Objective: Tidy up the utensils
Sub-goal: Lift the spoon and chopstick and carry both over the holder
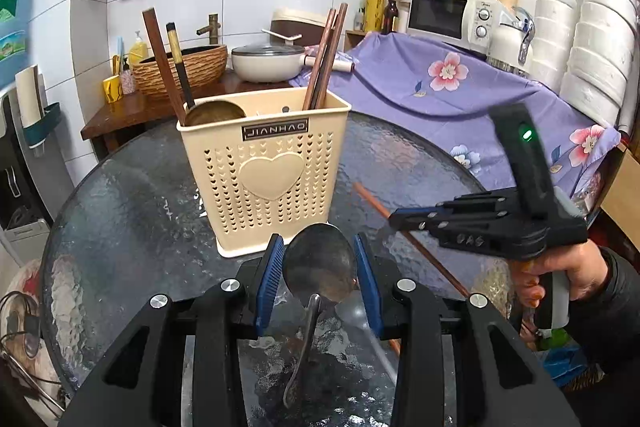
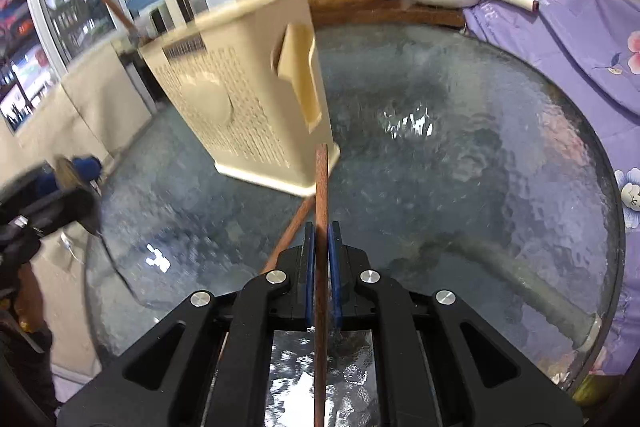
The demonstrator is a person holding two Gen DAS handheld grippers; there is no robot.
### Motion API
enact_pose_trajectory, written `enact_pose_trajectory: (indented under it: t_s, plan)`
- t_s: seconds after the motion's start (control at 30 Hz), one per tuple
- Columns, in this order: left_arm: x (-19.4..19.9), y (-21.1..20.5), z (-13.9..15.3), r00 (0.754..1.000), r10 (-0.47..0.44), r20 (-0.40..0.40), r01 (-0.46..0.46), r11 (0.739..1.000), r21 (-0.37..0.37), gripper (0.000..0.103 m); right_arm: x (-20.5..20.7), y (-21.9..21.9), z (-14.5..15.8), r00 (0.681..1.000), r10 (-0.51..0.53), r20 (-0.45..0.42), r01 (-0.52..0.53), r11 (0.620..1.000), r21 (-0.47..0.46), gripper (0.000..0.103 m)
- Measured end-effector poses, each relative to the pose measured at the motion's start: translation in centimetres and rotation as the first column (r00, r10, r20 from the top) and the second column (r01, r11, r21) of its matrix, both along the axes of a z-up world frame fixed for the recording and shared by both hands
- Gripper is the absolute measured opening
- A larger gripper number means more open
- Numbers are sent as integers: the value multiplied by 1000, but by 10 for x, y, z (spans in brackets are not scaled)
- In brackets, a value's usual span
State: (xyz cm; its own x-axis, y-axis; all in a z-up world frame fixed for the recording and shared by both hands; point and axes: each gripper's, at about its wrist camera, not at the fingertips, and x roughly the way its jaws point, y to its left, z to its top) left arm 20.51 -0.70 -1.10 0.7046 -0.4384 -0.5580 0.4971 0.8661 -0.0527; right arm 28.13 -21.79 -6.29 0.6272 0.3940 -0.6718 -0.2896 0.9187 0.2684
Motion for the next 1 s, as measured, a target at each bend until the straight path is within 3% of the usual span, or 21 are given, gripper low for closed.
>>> enact_pose_trajectory:
  t_s: [0.1, 0.27, 0.73, 1.0]
  plan:
    - [-3, 2, 6, 1000, 4, 14, -4, 1000, -11, 35, -12, -6, 24, 998, 17, 65, -21, 998, 57, 7]
    - [-9, 5, 18, 999, 8, 38, -7, 999, -42, 35, -36, -9, 58, 984, 53, 169, -65, 996, 65, 7]
    - [-14, 4, 37, 998, 21, 67, -15, 996, -91, 35, -61, -14, 107, 958, 76, 277, -108, 989, 104, 7]
    - [-5, 5, 58, 995, 40, 90, -29, 992, -120, 35, -53, -4, 146, 935, 120, 334, -158, 983, 89, 7]
